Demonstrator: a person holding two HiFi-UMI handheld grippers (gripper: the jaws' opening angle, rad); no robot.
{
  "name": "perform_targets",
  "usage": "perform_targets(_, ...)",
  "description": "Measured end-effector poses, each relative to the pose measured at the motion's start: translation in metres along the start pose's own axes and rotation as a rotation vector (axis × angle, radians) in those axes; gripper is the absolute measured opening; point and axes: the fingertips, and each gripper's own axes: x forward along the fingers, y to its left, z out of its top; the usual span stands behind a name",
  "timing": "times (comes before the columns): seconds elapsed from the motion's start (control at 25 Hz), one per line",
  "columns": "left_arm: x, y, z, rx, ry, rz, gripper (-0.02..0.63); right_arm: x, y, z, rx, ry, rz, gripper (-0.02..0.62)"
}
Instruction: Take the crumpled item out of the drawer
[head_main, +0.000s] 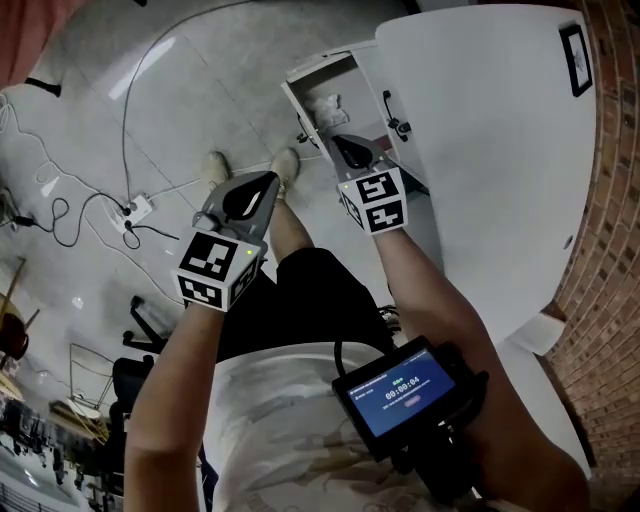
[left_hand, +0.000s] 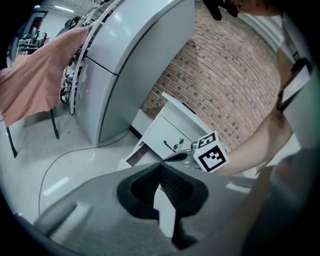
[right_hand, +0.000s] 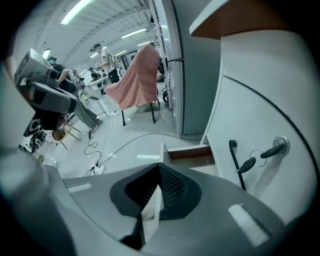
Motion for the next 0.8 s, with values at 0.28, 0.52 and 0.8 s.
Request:
perform_targets(0.28,0.02,0.018,-0.022,-0.034,0.009,-0.002,0.003,0.043,-0.023,-0.021,-0.021,0.086,-0.015,0.008)
perform_targets(0.52,0.037,0.035,-0.04,-0.069,-0.002,0.005,0.003,0.078,-0.04,-0.045,-0.004,0.144,-0.039,0.008)
perform_targets(0.8,0.06,0.044,-0.068,-0.068,0.021,-0.021,0.003,0.108,-0.055,-0.073,0.004,0.19,-0.066,0.008)
